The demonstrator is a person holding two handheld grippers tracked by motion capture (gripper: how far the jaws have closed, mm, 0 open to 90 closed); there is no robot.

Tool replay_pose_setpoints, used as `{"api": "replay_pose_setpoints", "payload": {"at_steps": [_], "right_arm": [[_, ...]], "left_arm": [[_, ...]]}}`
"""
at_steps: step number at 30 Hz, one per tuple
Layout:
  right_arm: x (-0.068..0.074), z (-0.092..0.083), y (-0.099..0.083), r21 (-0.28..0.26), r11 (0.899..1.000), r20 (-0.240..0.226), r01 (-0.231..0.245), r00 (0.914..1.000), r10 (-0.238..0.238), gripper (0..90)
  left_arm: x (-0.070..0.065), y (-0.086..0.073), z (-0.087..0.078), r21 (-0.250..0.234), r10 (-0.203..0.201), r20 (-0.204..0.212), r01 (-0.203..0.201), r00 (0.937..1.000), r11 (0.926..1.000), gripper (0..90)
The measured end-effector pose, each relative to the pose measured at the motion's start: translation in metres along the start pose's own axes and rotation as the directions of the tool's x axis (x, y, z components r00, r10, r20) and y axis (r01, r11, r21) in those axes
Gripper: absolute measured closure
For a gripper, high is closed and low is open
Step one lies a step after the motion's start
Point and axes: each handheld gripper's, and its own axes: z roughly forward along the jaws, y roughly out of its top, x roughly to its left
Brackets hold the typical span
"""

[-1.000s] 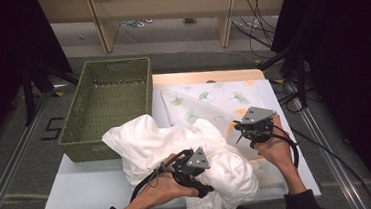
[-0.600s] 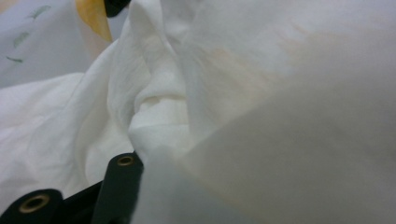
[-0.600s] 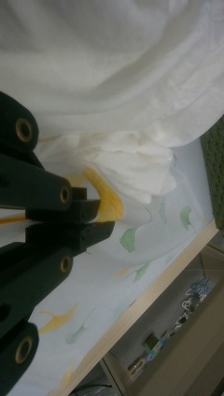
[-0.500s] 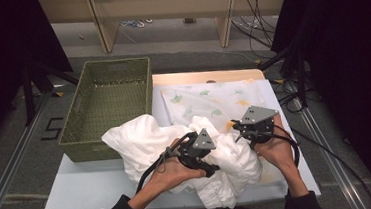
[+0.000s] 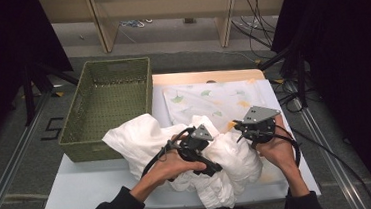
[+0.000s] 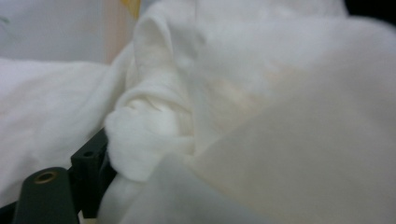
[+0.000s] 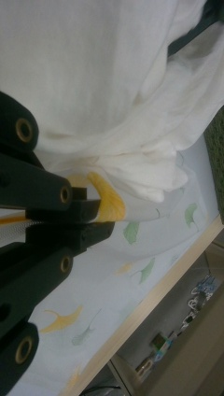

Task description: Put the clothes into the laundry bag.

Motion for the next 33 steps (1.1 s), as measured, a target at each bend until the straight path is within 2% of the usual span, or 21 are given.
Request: {"api": "replay_pose_setpoints", "payload": {"at_steps": [1,4,5,6,9,10,11,12,13,17,19,20,21,22,24,27,28,30,31,32,33], "right_arm": [[-0.001,0.0,0.0,-0.005,1.0,-0.002,0.002,1.0,-0.002,90.0],[0.0,-0.001,0.0,-0.002,1.0,-0.002,-0.001,1.0,0.001,90.0],[0.0,-0.001,0.0,-0.002,1.0,-0.001,-0.002,1.0,0.002,90.0],[-0.001,0.0,0.0,-0.007,1.0,-0.004,0.003,1.0,-0.004,90.0],[-0.001,0.0,0.0,-0.005,1.0,-0.001,-0.001,1.0,0.001,90.0],[0.0,0.0,0.0,-0.004,1.0,-0.001,-0.01,0.9999,0.01,90.0],[0.0,-0.001,0.001,-0.003,1.0,-0.001,-0.001,1.0,0.001,90.0],[0.0,-0.001,0.001,-0.002,1.0,-0.004,-0.002,1.0,0.002,90.0],[0.0,-0.001,0.001,-0.003,1.0,-0.002,0.002,1.0,-0.002,90.0],[0.002,-0.007,0.005,-0.021,1.0,0.003,0.005,1.0,-0.005,90.0],[0.002,-0.013,0.009,-0.029,1.0,0.003,0.007,1.0,-0.006,90.0],[0.003,-0.014,0.01,-0.036,0.999,0.007,0.008,0.9999,-0.008,90.0],[0.003,-0.017,0.011,-0.036,0.999,0.01,0.007,0.9999,-0.007,90.0],[0.004,-0.018,0.012,-0.041,0.999,0.011,0.01,0.9999,-0.009,90.0],[0.005,-0.021,0.013,-0.032,0.999,0.007,0.006,1.0,-0.006,90.0],[0.007,-0.017,0.012,-0.01,1.0,-0.002,0.022,0.9998,-0.022,90.0],[0.009,-0.016,0.011,0.002,1.0,-0.005,0.013,0.9999,-0.013,90.0],[0.008,-0.013,0.008,0.008,1.0,-0.006,0.01,0.9999,-0.01,90.0],[0.007,-0.013,0.007,0.011,1.0,-0.008,0.005,1.0,-0.005,90.0],[0.007,-0.013,0.007,0.011,1.0,-0.009,0.002,1.0,-0.002,90.0],[0.006,-0.014,0.006,0.01,1.0,-0.002,-0.002,1.0,0.002,90.0]], "left_arm": [[-0.001,0.002,-0.005,-0.002,0.005,-0.013,-0.005,0.9999,1.0,15.5],[0.0,0.009,-0.019,0.005,0.066,-0.046,-0.066,0.9968,0.9978,15.5],[0.0,0.009,-0.021,0.006,0.059,-0.041,-0.059,0.9974,0.9983,15.5],[0.003,0.009,-0.021,0.02,0.074,-0.031,-0.073,0.9968,0.9971,15.4],[0.005,0.004,-0.01,0.046,0.072,-0.024,-0.071,0.9971,0.9964,17.1],[0.006,0.002,-0.002,0.065,0.089,0.011,-0.09,0.9959,0.9939,28.0],[0.004,0.0,0.006,0.068,0.076,0.028,-0.077,0.9967,0.9947,42.2],[0.0,-0.002,0.014,0.037,0.021,0.058,-0.024,0.9981,0.9991,50.3],[-0.003,-0.002,0.019,0.033,0.02,0.061,-0.022,0.9979,0.9992,60.5],[-0.02,0.005,0.033,0.025,0.049,0.04,-0.05,0.998,0.9984,68.8],[-0.021,0.01,0.037,0.01,0.038,0.029,-0.039,0.9988,0.9992,69.8],[-0.021,0.012,0.039,0.012,0.032,0.007,-0.032,0.9995,0.9994,70.2],[-0.019,0.013,0.04,0.02,0.051,-0.033,-0.05,0.9982,0.9985,70.6],[-0.016,0.013,0.044,0.032,0.062,-0.104,-0.059,0.9927,0.9978,70.7],[-0.009,0.008,0.057,0.002,-0.004,-0.164,0.005,0.9865,1.0,70.2],[0.002,0.001,0.074,-0.021,-0.085,-0.201,0.082,0.9759,0.9964,63.4],[0.003,0.001,0.075,-0.022,-0.087,-0.198,0.084,0.9764,0.9962,60.3],[0.0,0.003,0.069,-0.015,-0.074,-0.169,0.073,0.9828,0.9972,51.0],[-0.002,0.004,0.065,-0.007,-0.061,-0.158,0.06,0.9855,0.9981,42.2],[-0.004,0.006,0.057,0.009,-0.034,-0.12,0.035,0.9922,0.9993,36.6],[-0.006,0.008,0.052,-0.005,-0.043,-0.102,0.043,0.9938,0.9991,29.4]]}}
